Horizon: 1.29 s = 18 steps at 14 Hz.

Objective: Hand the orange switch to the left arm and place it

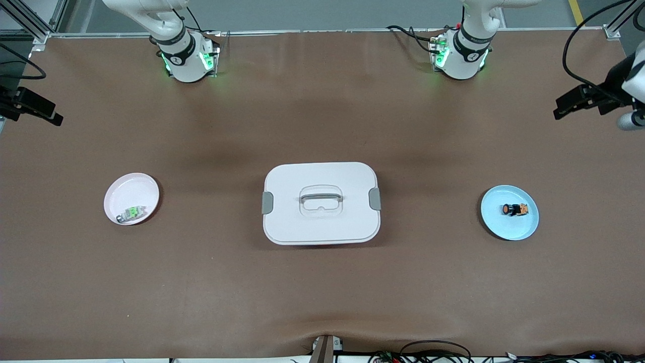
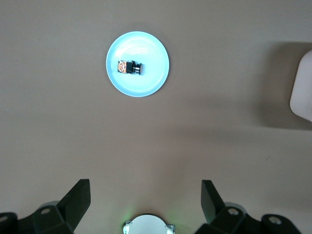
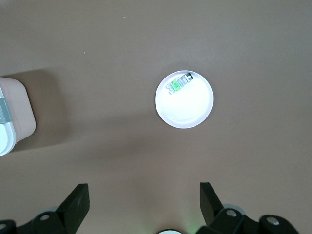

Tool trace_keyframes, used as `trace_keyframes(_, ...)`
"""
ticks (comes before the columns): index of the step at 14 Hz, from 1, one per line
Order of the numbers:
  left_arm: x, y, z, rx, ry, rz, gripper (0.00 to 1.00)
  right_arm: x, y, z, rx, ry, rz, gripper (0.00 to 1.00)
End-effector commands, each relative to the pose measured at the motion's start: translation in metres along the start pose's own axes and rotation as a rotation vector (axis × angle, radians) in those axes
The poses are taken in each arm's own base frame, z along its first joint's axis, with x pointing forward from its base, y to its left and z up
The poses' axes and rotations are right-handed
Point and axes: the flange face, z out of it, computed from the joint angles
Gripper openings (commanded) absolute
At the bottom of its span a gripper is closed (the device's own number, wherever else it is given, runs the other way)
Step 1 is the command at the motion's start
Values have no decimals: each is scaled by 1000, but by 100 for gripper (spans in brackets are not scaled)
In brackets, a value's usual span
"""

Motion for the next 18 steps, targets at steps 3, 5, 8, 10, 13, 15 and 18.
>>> trace_keyframes(3, -28, -1, -11, -20, 31, 82, 100, 2, 2, -4, -2, 0, -7, 100)
trace_keyframes(5, -30, -1, -13, -18, 29, 107, 100, 2, 2, -4, -2, 0, -7, 100)
trace_keyframes(8, -37, 4, -21, -14, 45, 118, 100, 2, 2, -4, -4, 1, -6, 100)
trace_keyframes(10, -45, 5, -26, -13, 45, 118, 100, 2, 2, -4, -2, 0, -7, 100)
trace_keyframes(13, -54, 6, -33, -10, 58, 110, 100, 2, 2, -4, -2, 0, -6, 100)
trace_keyframes(15, -52, 5, -35, -14, 61, 104, 100, 2, 2, -4, -2, 0, -7, 100)
trace_keyframes(18, -47, -5, -35, -17, 59, 97, 100, 2, 2, -4, -4, 1, -6, 100)
